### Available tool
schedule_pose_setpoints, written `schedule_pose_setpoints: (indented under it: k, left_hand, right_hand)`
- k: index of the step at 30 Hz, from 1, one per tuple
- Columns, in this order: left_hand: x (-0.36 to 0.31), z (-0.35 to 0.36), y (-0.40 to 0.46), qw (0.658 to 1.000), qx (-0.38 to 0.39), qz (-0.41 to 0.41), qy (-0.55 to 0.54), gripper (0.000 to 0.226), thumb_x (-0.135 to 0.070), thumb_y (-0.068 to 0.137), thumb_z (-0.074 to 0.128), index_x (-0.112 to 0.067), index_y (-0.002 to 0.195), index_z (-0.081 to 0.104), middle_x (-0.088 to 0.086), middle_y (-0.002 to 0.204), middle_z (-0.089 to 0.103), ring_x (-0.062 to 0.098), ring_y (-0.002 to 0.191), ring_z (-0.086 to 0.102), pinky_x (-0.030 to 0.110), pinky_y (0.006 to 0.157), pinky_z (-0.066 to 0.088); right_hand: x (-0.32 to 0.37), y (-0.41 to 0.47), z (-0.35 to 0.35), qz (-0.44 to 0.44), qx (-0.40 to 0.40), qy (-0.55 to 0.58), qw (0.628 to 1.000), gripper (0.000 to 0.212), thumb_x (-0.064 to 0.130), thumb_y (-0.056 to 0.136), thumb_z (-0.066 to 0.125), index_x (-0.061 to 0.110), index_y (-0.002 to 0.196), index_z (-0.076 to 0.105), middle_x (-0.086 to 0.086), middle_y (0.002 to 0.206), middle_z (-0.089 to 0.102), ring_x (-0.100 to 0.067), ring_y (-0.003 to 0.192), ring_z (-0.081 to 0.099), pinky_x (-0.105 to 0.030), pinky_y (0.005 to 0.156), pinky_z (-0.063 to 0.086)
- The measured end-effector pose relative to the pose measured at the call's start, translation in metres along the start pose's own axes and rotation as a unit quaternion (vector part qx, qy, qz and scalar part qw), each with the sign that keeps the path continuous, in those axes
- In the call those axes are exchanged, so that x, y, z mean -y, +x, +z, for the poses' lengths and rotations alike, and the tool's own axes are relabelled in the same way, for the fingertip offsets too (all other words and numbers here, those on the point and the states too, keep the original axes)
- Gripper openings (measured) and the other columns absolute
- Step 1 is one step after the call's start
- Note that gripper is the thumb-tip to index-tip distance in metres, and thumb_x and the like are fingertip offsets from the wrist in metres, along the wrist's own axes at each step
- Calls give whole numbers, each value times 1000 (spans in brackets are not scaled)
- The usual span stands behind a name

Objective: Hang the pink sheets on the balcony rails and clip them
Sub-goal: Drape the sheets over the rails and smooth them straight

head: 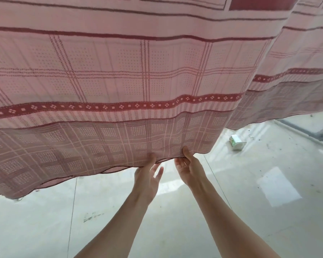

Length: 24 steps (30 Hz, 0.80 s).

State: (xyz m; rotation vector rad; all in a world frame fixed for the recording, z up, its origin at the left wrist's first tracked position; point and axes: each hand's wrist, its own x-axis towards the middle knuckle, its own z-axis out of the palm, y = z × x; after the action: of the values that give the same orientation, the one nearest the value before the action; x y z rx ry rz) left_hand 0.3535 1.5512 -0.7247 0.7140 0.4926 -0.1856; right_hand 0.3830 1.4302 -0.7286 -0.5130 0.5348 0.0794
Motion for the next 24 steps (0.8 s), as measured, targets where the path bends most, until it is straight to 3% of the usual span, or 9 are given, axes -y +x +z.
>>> schedule_pose_setpoints:
  k: [2,5,7,10,12,14,19,22,24]
  left_hand:
    - [3,2,10,1000,4,9,-7,11,-12,84,60,-18,94,62,-5,94,67,16,100,59,32,84,45]
    - [-1,-5,26,999,19,33,-26,10,-9,87,56,-15,93,61,-4,91,65,16,94,60,33,83,46]
    - [-6,-10,34,998,11,38,-40,10,-7,88,54,-15,92,59,-3,92,63,15,92,60,33,83,47]
    - [-10,-9,39,998,-8,40,-55,10,-6,88,55,-15,89,59,-5,90,63,13,89,60,32,80,48]
    - [-10,-1,43,997,-21,31,-73,9,-8,88,56,-17,88,58,-5,88,62,12,87,59,30,75,47]
    - [-9,7,48,994,-35,26,-95,8,-10,88,57,-18,86,58,-5,86,60,11,83,57,29,71,46]
    - [-10,19,60,987,-82,60,-122,9,-9,86,60,-18,85,57,-4,82,58,10,77,54,27,67,46]
    - [-6,22,60,986,-103,77,-109,9,-10,86,61,-17,84,56,-4,82,57,10,76,53,27,68,46]
    - [-2,25,58,984,-113,88,-106,9,-11,86,62,-17,82,56,-3,81,56,10,75,52,27,70,46]
  right_hand:
    - [2,9,2,3,15,27,1000,14,10,88,56,7,101,60,-6,92,68,-19,94,63,-33,83,51]
    - [19,24,-7,-35,43,83,995,21,28,84,61,15,101,62,-4,103,64,-21,110,57,-43,94,44]
    - [39,28,-13,-53,43,112,991,23,34,82,61,16,96,60,-2,109,60,-22,111,55,-45,91,44]
    - [73,31,-19,-87,67,76,991,25,37,73,66,17,87,72,-4,113,64,-25,114,56,-48,97,42]
    - [91,33,-20,-101,109,57,987,33,34,66,70,16,93,73,-6,112,67,-26,115,57,-47,101,39]
    - [106,37,-21,-101,110,58,987,41,25,64,71,12,102,66,-7,110,68,-25,113,59,-45,99,42]
    - [127,44,-30,-113,2,58,992,8,9,88,55,8,93,61,-3,86,71,-18,98,62,-37,95,48]
    - [130,47,-38,-115,0,22,993,6,11,90,55,12,87,61,4,68,71,-10,71,68,-30,76,55]
    - [128,51,-45,-118,26,4,993,7,13,92,53,12,90,60,5,69,71,-7,69,69,-27,71,55]
